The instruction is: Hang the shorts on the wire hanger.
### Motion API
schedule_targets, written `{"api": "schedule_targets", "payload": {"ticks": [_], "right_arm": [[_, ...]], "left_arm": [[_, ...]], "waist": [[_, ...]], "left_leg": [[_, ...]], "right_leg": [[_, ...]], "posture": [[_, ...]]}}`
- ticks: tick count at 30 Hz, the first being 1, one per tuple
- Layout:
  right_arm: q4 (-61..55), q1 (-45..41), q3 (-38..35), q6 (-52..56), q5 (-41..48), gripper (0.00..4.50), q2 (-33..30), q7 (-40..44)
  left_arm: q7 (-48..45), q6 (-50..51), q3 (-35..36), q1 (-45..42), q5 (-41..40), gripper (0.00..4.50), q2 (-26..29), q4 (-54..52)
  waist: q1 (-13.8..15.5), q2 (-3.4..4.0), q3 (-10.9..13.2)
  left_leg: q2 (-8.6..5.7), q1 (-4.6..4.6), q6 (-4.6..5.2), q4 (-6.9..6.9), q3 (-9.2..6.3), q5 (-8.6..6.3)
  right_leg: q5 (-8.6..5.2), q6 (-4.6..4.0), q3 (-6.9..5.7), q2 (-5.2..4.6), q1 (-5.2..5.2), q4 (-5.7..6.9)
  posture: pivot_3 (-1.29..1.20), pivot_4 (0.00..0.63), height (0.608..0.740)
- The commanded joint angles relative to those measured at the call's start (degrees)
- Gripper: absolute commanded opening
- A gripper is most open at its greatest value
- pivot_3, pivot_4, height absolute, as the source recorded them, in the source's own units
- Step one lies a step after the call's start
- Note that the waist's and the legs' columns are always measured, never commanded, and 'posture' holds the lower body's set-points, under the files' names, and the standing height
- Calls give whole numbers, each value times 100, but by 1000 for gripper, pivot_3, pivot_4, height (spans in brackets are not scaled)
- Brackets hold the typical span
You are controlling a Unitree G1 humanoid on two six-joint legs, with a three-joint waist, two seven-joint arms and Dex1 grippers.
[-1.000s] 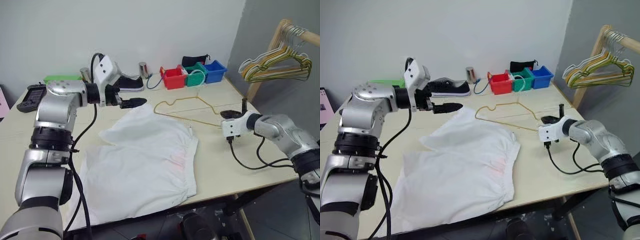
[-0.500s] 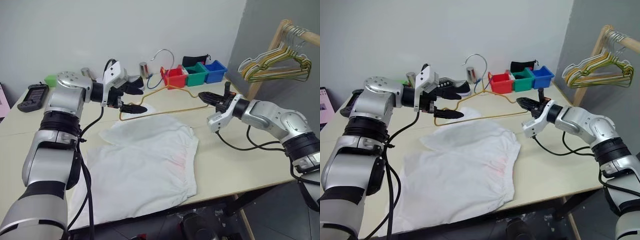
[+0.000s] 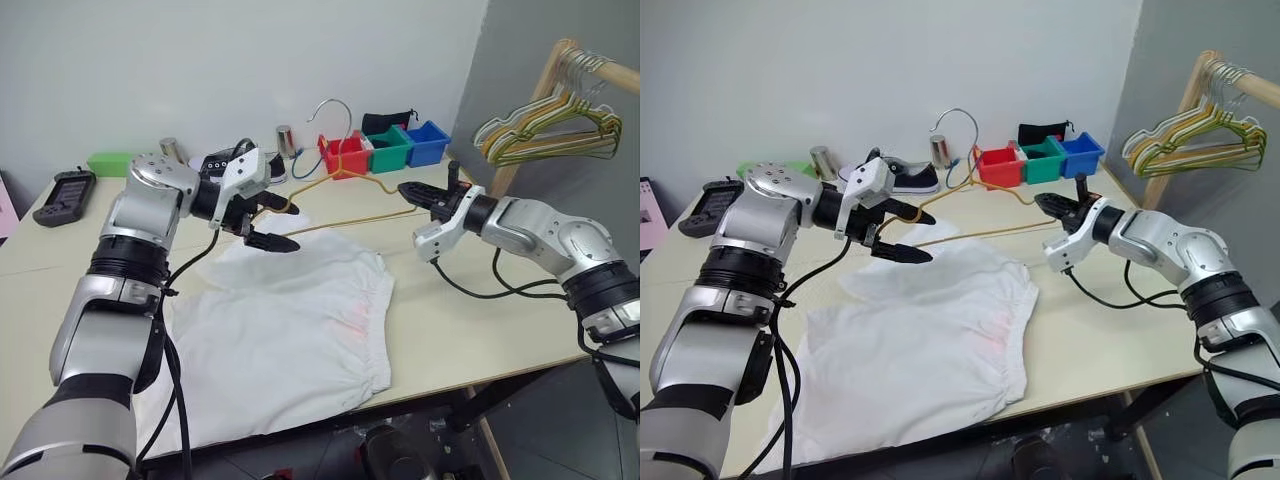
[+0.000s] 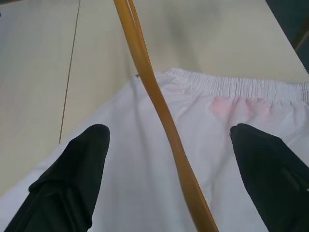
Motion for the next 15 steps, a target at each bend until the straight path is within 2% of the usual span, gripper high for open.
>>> {"api": "schedule_targets", "payload": {"ticks": [1,12,15], "right_arm": [[-27,-256,-112,65,45,0,28,-15],[-72,-252,-147,80,87,0,27,82],[-62,-253,-154,91,92,0,16,97]], "left_arm": [[143,-93,-10,-73,93,3425,-15,-109],[199,-306,-64,-40,308,1150,2,38],[210,-367,-91,-72,330,870,-2,101]], "waist": [[0,-1,-1],[-32,-1,-1],[-54,-1,-1]], "left_leg": [[0,2,1,0,-1,1],[0,17,15,1,0,11],[0,17,16,1,0,12]], "right_leg": [[0,0,-1,0,1,3],[0,-1,3,0,2,28],[0,-1,4,0,2,29]], "posture": [[-329,10,740],[-336,14,740],[-338,14,740]]}}
